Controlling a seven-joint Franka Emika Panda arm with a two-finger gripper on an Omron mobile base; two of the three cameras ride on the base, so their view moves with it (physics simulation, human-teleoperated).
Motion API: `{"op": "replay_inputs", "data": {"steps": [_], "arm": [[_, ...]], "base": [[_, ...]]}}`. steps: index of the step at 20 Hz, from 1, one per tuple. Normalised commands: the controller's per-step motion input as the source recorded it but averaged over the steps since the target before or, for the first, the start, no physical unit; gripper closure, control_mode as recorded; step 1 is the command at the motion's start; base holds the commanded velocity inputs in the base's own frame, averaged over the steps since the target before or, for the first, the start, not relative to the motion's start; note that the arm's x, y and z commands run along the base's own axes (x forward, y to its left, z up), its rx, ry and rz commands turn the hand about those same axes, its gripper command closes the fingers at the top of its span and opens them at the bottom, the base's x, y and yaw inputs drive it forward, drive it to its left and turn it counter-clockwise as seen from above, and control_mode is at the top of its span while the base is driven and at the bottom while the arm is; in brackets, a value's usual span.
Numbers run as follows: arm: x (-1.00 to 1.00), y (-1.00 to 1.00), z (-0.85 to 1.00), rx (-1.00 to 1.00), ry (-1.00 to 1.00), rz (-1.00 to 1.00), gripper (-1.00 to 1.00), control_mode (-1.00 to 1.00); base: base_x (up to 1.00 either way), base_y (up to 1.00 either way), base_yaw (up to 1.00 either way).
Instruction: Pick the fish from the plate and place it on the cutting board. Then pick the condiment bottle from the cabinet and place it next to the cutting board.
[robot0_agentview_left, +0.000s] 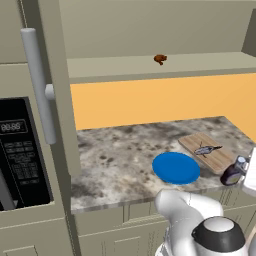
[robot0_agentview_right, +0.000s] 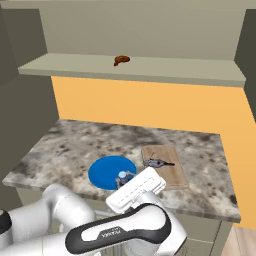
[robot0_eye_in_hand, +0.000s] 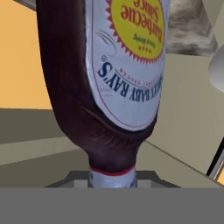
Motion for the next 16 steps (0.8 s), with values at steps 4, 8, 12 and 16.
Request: {"op": "replay_inputs", "data": {"steps": [4,8,12,16], "arm": [[0.16,0.0,-0.12,0.0,0.0,0.0,1.0,-1.0],[0.15,0.0,-0.15,0.0,0.0,0.0,1.0,-1.0],[0.12,0.0,-0.14,0.0,0.0,0.0,1.0,-1.0],[0.1,0.0,-0.12,0.0,0.01,0.0,1.0,-1.0]], "base": [[0.0,0.0,0.0],[0.0,0.0,0.0],[0.0,0.0,0.0],[0.0,0.0,0.0]]}}
